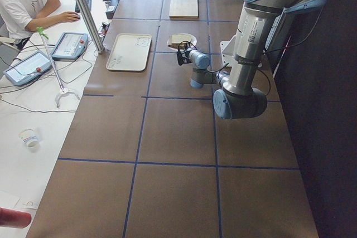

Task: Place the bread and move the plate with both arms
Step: 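Slide the plate with the left gripper onto the white tray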

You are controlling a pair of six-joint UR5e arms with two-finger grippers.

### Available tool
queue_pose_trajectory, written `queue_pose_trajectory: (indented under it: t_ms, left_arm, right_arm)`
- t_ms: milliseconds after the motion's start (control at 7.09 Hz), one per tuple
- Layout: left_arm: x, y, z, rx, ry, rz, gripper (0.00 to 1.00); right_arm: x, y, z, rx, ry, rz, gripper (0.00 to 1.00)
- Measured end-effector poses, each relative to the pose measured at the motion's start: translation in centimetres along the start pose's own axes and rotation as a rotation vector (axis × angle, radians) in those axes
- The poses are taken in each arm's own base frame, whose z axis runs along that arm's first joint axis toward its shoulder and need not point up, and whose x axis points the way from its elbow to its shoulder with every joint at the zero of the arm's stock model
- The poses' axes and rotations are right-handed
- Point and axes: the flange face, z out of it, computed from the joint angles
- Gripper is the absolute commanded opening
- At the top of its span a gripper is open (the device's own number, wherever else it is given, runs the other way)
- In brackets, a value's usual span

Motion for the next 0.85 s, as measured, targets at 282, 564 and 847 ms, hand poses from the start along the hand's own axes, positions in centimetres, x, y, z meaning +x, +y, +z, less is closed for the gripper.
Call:
queue_pose_trajectory:
  t_ms: [282,564,847]
  left_arm:
    - [2.1,-1.3,1.3,0.099,0.082,-0.103,0.02]
    - [2.5,-5.9,4.1,0.203,0.091,-0.161,0.02]
    - [2.6,-12.7,7.3,0.316,0.063,-0.184,0.02]
  right_arm:
    - [0.0,0.0,0.0,0.001,0.000,-0.001,1.00]
    - [-0.1,-0.1,-0.1,0.001,0.000,-0.001,1.00]
    - [-0.1,-0.1,-0.1,0.002,0.000,-0.002,1.00]
